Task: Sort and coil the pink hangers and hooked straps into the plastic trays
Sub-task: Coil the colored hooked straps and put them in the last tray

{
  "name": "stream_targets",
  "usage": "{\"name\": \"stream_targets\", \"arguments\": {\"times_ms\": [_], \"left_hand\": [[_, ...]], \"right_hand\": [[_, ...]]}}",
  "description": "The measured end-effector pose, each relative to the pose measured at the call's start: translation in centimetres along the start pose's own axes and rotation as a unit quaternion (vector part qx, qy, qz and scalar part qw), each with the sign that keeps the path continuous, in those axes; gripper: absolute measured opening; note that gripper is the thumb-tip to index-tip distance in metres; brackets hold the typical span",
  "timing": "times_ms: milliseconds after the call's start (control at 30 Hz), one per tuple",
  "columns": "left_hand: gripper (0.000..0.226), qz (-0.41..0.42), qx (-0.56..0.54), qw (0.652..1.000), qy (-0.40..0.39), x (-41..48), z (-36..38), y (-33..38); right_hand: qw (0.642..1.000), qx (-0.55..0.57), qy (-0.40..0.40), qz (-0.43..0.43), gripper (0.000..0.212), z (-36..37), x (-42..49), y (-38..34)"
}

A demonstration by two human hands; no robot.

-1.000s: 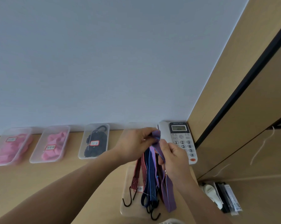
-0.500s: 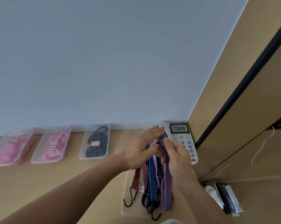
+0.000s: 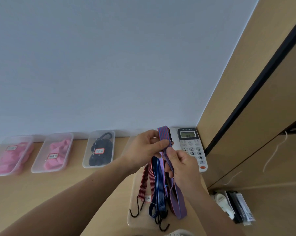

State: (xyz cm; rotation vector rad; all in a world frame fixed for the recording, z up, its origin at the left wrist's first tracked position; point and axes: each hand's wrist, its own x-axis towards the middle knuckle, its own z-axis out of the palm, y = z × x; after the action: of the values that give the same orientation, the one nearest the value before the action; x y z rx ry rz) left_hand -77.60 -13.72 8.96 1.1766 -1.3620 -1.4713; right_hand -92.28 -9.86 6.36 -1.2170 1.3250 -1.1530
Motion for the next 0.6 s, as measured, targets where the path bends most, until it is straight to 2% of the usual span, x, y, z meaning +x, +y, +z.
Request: {"name": "stream_targets", "arguments": {"times_ms": [100, 167, 300, 367, 467, 533, 600], "left_hand": [[0.029, 0.039, 0.11, 0.992, 0.048, 0.1, -0.2, -0.2], [0.027, 0.086, 0.203, 0.973, 0.074, 0.0, -0.3, -0.4], [0.032, 0.245, 0.386, 0.882, 0.119, -0.6, -0.4, -0.6], [0.034, 0.309, 0.426, 0.842, 0.116, -0.9, -0.4, -0.7], [0.031, 0.391, 0.463, 0.787, 0.119, -0.9, -0.6, -1.1], [0.025, 0.405, 0.469, 0.779, 0.091, -0.7, -0.9, -1.3], [0.026, 0.397, 0.463, 0.79, 0.052, -0.5, -1.2, -1.5]], "right_hand": [[1.0, -0.007, -0.004, 0.024, 0.042, 0.3, 0.1, 0.0], [0.999, -0.001, -0.014, 0.036, 0.044, 0.3, 0.1, 0.0], [0.998, 0.033, -0.016, 0.047, 0.059, 0.1, 0.2, -0.3], [0.996, 0.068, -0.018, 0.055, 0.067, 0.2, 0.3, -0.6], [0.996, 0.069, -0.039, 0.046, 0.065, 0.2, 0.4, -0.8], [0.997, 0.055, -0.051, 0.034, 0.06, 0.2, 0.3, -0.7], [0.996, 0.064, -0.056, 0.031, 0.055, 0.2, 0.4, -0.7]]}}
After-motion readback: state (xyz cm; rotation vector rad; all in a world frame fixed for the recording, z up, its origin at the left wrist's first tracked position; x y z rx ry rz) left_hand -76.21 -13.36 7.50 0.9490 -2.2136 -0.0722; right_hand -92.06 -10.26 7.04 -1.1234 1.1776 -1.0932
